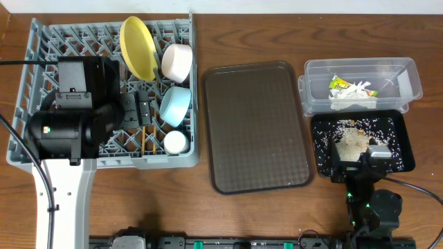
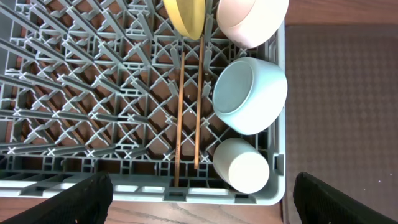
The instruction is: Sort waste into correct bins and load items into the dishwasher
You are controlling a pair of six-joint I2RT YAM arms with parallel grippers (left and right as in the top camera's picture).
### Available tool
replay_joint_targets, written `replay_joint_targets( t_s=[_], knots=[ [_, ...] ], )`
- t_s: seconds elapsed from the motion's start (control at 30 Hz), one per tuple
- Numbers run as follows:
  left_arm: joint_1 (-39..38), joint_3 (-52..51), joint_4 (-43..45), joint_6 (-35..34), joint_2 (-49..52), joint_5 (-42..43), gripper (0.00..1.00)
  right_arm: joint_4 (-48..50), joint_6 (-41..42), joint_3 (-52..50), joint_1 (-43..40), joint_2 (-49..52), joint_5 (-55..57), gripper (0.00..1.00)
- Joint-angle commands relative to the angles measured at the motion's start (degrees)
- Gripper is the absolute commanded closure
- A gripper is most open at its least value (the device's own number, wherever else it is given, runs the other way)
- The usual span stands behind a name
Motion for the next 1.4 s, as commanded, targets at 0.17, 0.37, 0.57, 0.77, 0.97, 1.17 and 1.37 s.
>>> replay_joint_targets(
  t_s=[0.17, 0.37, 0.57, 0.77, 0.97, 1.17, 1.37],
  knots=[
    [0.2, 0.7, -0.2, 0.3, -0.2, 0.0, 0.07, 1.7, 0.1, -4.6, 1.9, -7.1, -2.6, 0.01],
    [0.2, 0.7, -0.2, 0.3, -0.3, 0.0, 0.07, 0.1, 0.1, -4.6, 2.0, -7.1, -2.6, 0.01],
    [0.2, 0.7, -0.2, 0.3, -0.2, 0.0, 0.07, 0.1, 0.1, -4.6, 2.0, -7.1, -2.6, 0.01],
    [0.2, 0.7, -0.2, 0.3, -0.2, 0.0, 0.07, 0.1, 0.1, -4.6, 2.0, -7.1, -2.6, 0.01],
    [0.0, 0.6, -0.1, 1.0, -2.5, -0.3, 0.07, 0.1, 0.1, -4.6, 2.0, -7.1, -2.6, 0.01],
    [0.0, -12.7, 11.6, -0.3, -16.0, 0.6, 0.07, 0.1, 0.1, -4.6, 2.0, -7.1, -2.6, 0.01],
    [0.0, -41.8, 35.3, -0.3, -37.4, 0.6, 0.07, 0.1, 0.1, -4.6, 2.0, -7.1, -2.6, 0.01]
  ],
)
